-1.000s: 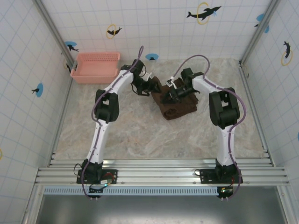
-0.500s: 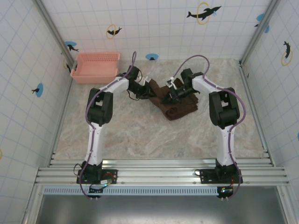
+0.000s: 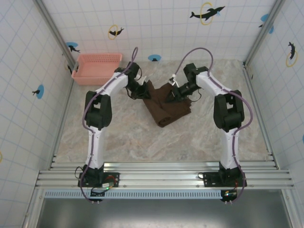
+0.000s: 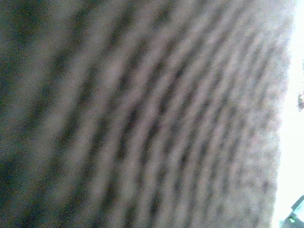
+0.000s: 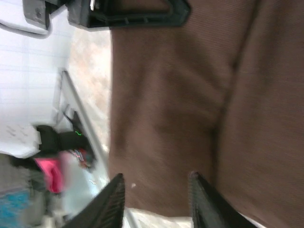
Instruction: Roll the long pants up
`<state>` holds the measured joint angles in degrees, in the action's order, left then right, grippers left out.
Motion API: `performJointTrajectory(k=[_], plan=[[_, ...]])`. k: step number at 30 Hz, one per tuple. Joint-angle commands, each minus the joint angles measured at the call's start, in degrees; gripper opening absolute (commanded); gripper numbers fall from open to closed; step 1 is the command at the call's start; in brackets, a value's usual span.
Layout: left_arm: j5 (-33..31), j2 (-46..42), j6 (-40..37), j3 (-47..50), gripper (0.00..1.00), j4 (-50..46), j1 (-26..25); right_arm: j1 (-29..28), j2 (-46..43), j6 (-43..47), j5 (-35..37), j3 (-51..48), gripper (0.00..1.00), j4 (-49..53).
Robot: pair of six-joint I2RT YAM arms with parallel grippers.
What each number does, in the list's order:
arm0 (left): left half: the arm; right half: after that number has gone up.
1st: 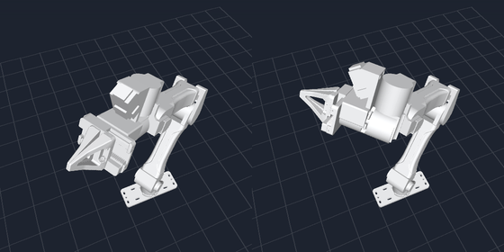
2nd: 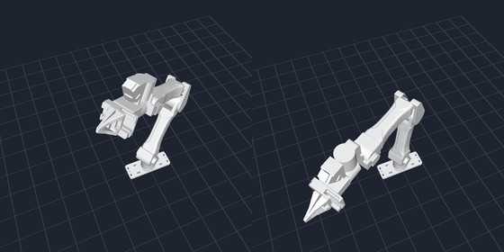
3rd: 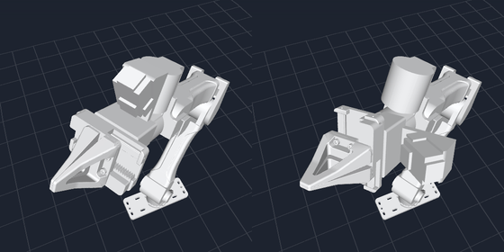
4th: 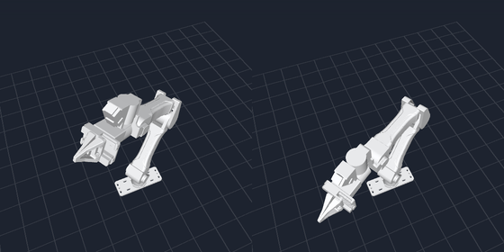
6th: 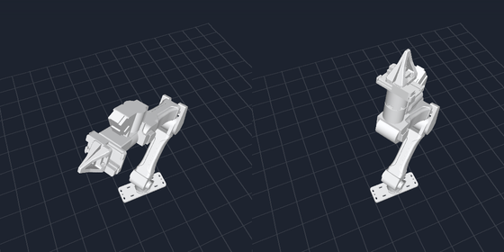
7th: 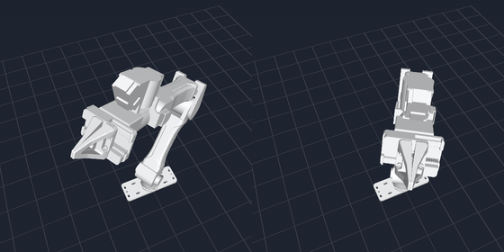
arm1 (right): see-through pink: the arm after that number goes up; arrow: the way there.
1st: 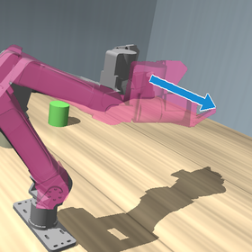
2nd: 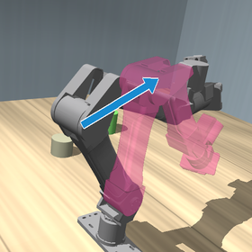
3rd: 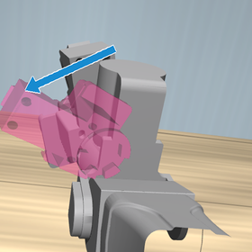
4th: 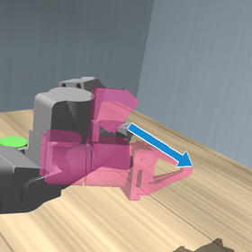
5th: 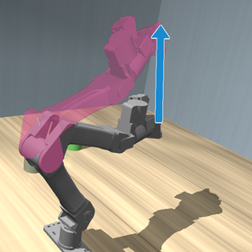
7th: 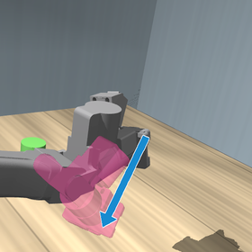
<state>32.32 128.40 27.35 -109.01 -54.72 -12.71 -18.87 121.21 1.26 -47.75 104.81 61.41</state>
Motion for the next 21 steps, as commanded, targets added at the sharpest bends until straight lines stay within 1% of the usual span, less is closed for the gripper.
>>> performJointTrajectory(k=[1,3,5,7,8,9,11,12,13,16,17,18,20,21], plan=[[-3.21,-3.63,-1.00,1.62,0.00,-5.44,0.28,-5.96,-6.63,5.17,15.24,1.80,0.45,5.97],[-3.80,-4.02,-1.33,2.26,0.00,-6.29,0.24,-10.50,-8.29,6.18,21.53,0.61,0.51,6.08],[-4.68,-4.12,-1.62,2.19,0.00,-7.17,0.10,-14.70,-8.83,5.98,25.52,0.04,0.52,5.95],[-5.70,-3.90,-1.84,1.64,0.00,-8.48,0.13,-18.91,-9.77,4.63,28.38,-1.27,0.53,3.55],[-6.03,-3.73,-1.88,1.40,0.00,-9.02,0.10,-21.07,-10.09,3.25,31.90,-1.59,0.57,2.39],[-6.23,-3.55,-1.94,1.26,0.00,-9.57,0.19,-22.66,-10.05,2.71,32.47,-1.59,0.60,1.49],[-6.05,-3.42,-1.80,1.30,0.00,-9.72,0.14,-25.48,-9.38,0.95,35.35,-0.74,0.60,0.43],[-5.87,-3.50,-1.70,1.51,0.00,-9.56,0.14,-26.72,-9.16,0.60,35.80,-0.70,0.60,-0.40],[-5.68,-3.64,-1.54,1.74,0.00,-9.36,0.14,-27.64,-9.06,-0.42,38.78,-0.86,0.60,-1.34],[-5.35,-3.53,-1.65,1.53,0.00,-9.64,0.15,-29.72,-8.61,-0.97,43.45,-2.05,0.62,-4.67],[-5.30,-3.46,-1.73,1.37,0.00,-9.85,0.14,-29.77,-7.99,-0.65,42.14,-2.07,0.63,-5.53],[-5.28,-3.42,-1.83,1.26,0.00,-10.07,0.12,-30.00,-7.02,-1.32,43.09,-1.42,0.74,-5.52],[-5.15,-3.34,-2.05,1.02,0.00,-10.58,0.10,-30.41,-4.92,-1.46,43.78,0.09,0.74,-5.01],[-5.13,-3.25,-2.26,0.82,0.00,-10.79,0.12,-30.90,-4.12,-2.01,46.20,0.72,0.74,-5.01]])
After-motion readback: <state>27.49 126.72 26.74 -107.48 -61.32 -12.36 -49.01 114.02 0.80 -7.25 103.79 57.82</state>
